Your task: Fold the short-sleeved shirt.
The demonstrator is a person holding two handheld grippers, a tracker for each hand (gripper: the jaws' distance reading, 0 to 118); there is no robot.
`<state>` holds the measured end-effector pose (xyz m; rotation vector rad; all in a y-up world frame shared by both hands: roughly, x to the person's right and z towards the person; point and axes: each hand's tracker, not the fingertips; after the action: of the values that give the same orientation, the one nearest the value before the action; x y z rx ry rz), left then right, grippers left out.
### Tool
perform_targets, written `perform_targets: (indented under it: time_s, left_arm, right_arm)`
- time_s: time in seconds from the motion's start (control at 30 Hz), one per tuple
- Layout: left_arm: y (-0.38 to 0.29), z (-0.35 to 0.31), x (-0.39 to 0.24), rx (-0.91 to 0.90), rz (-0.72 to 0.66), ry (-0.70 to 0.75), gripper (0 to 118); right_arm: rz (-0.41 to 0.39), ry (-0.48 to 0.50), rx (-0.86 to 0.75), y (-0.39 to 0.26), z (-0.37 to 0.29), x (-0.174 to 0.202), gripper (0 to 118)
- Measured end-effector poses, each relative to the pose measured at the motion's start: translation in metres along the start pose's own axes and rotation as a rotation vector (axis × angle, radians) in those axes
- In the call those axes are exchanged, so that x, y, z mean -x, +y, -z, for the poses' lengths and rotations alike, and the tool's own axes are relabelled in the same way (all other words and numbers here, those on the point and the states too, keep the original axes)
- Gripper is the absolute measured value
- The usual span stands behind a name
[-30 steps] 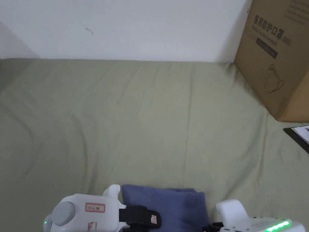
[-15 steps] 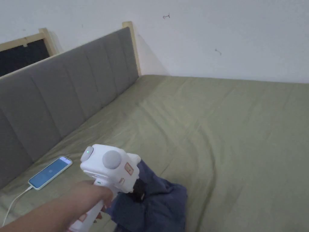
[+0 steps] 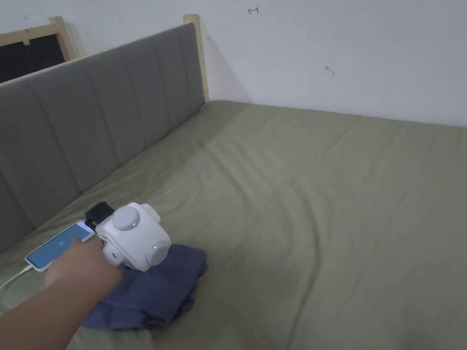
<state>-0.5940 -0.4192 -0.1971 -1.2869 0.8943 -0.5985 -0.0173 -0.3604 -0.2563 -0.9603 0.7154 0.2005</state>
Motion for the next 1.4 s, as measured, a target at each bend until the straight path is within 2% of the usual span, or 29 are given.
perform_targets:
  time_s: [0.07, 0.13, 0.17, 0.23, 0.27, 0.3, 0.33, 0.37, 0.4, 0.43, 0.53, 0.6, 0.73, 0.93, 1.07, 1.13, 1.2, 1.27, 1.33, 1.4]
  left_arm:
    - [0.003, -0.014, 0.01, -0.029, -0.116, 0.015, 107]
    - [0.005, -0.038, 0.018, -0.121, -0.315, -0.116, 107]
    - [0.003, -0.055, 0.026, -0.201, -0.485, -0.278, 107]
    - [-0.005, -0.083, 0.038, -0.257, -0.757, -0.794, 106]
    - [-0.01, -0.092, 0.038, -0.24, -0.846, -1.039, 97]
    - [-0.014, -0.103, 0.029, -0.221, -0.909, -1.175, 79]
    - [-0.017, -0.115, 0.019, -0.213, -0.938, -1.232, 48]
    - [-0.018, -0.137, 0.008, -0.217, -0.919, -1.232, 6]
    - [-0.019, -0.16, -0.007, -0.259, -0.87, -1.201, 6]
    - [-0.018, -0.179, -0.02, -0.284, -0.779, -1.172, 0]
    - [-0.021, -0.25, -0.054, -0.523, -0.525, -1.079, 0]
    - [-0.028, -0.301, -0.063, -0.677, -0.474, -0.979, 0]
    - [-0.041, -0.377, -0.053, -0.862, -0.592, -0.933, 0]
    - [-0.051, -0.445, -0.022, -1.064, -0.778, -0.914, 0]
    - [-0.059, -0.478, -0.006, -1.17, -0.793, -0.836, 0]
    - [-0.065, -0.489, -0.007, -1.25, -0.81, -0.752, 0]
    - [-0.068, -0.498, -0.014, -1.293, -0.835, -0.644, 0]
    - [-0.073, -0.502, -0.019, -1.304, -0.854, -0.586, 0]
    - [-0.079, -0.501, -0.024, -1.324, -0.865, -0.61, 0]
    - [-0.084, -0.499, -0.031, -1.341, -0.866, -0.598, 0]
  right_arm:
    - [0.005, -0.012, -0.003, -0.001, -0.002, -0.002, 0]
    - [0.019, -0.017, -0.009, -0.003, -0.006, -0.005, 0]
    - [0.028, -0.013, -0.013, -0.003, -0.009, -0.007, 0]
    - [0.041, -0.005, -0.025, -0.004, -0.016, -0.01, 0]
    - [0.049, -0.002, -0.029, -0.003, -0.02, -0.011, 0]
    - [0.054, 0.0, -0.035, -0.002, -0.024, -0.014, 0]
    - [0.057, -0.002, -0.047, -0.002, -0.028, -0.015, 0]
    - [0.056, -0.008, -0.062, -0.002, -0.033, -0.017, 0]
    - [0.055, -0.017, -0.075, -0.001, -0.037, -0.02, 0]
    - [0.058, -0.024, -0.086, 0.0, -0.042, -0.022, 0]
    - [0.094, -0.025, -0.137, -0.001, -0.057, -0.039, 0]
    - [0.124, -0.031, -0.195, 0.002, -0.075, -0.047, 0]
    - [0.165, -0.047, -0.338, 0.008, -0.117, -0.065, 0]
    - [0.16, -0.076, -0.664, 0.019, -0.2, -0.075, 0]
    - [0.139, -0.089, -0.891, 0.009, -0.241, -0.063, 0]
    - [0.066, -0.095, -1.021, -0.002, -0.249, -0.055, 0]
    - [0.013, -0.149, -1.129, -0.015, -0.252, -0.048, 0]
    - [0.021, -0.21, -1.185, -0.022, -0.253, -0.039, 0]
    - [0.027, -0.243, -1.198, -0.026, -0.251, -0.037, 0]
    - [0.024, -0.329, -1.212, -0.028, -0.242, -0.037, 0]
